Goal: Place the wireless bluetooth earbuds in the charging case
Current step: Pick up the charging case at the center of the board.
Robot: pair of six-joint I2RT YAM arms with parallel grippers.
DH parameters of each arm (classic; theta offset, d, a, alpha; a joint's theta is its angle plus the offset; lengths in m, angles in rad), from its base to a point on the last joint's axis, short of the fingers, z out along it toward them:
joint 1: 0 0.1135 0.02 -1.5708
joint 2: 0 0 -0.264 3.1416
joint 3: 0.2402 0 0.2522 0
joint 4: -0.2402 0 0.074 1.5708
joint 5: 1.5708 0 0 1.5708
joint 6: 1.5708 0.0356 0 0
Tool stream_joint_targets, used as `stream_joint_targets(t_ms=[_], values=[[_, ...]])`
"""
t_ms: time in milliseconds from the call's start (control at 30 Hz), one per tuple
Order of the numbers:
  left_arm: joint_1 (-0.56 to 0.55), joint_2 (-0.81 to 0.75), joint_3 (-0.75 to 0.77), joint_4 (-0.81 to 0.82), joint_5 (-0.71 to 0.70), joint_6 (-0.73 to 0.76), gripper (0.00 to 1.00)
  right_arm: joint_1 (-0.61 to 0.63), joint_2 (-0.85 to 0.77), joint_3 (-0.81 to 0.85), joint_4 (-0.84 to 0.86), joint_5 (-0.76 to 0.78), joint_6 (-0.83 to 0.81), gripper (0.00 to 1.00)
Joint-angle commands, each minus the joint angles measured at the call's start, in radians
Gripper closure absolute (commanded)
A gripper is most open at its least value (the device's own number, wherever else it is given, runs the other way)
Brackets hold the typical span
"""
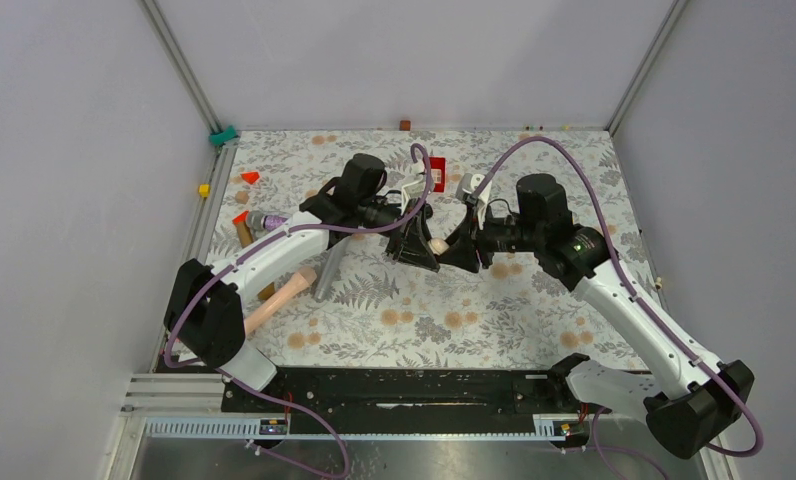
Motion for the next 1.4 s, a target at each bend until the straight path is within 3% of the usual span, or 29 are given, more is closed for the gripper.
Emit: stream_joint_targets(t_ms=[0,100,233,433,733,933,1067,1167,1367], values=[[-0.012,-0.014,0.021,-0.006,0.057,0.039,1.0,-0.002,0.0,0.024,0.0,-0.045,0.002,0.61],[-0.014,-0.014,0.021,-0.015,0.047,0.067,1.0,-0.002,-0.009,0.022,0.0,-0.05,-0.002,0.63],[-0.014,-0.015,0.024,-0.018,0.047,0.068,1.0,-0.002,-0.029,0.018,-0.002,-0.066,-0.009,0.56],[-0.013,-0.015,0.023,-0.019,0.044,0.071,1.0,-0.003,-0.028,0.019,-0.006,-0.086,-0.013,0.54],[-0.013,-0.018,0.028,-0.019,0.047,0.064,1.0,-0.003,-0.014,0.02,-0.007,-0.083,-0.01,0.77],[-0.013,-0.02,0.039,-0.013,0.043,0.05,0.69,-0.003,-0.033,0.007,0.036,-0.057,0.034,0.8],[-0.014,-0.021,0.034,0.02,0.047,-0.004,0.61,-0.002,-0.051,-0.022,0.114,-0.022,0.092,0.81],[-0.013,-0.019,0.035,0.022,0.049,-0.009,0.48,-0.003,-0.051,-0.031,0.14,-0.007,0.115,0.81],[-0.014,-0.023,0.037,0.033,0.05,-0.023,0.47,-0.005,-0.031,-0.046,0.169,0.003,0.154,0.83]])
